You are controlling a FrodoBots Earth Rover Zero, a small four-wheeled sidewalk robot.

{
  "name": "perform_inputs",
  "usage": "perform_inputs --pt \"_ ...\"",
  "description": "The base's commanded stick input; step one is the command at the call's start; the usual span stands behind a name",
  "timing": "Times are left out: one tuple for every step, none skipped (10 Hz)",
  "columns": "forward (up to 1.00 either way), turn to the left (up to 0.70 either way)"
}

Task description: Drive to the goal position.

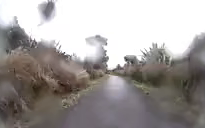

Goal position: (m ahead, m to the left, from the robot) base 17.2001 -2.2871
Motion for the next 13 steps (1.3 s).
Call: perform_inputs --pt "0.85 0.00" --pt "0.85 0.00" --pt "0.85 0.00" --pt "0.85 0.00" --pt "0.85 -0.16" --pt "0.85 -0.28" --pt "0.85 -0.03" --pt "0.85 0.00" --pt "0.85 0.00" --pt "0.85 0.00" --pt "0.85 0.00" --pt "0.85 0.00" --pt "0.85 0.00"
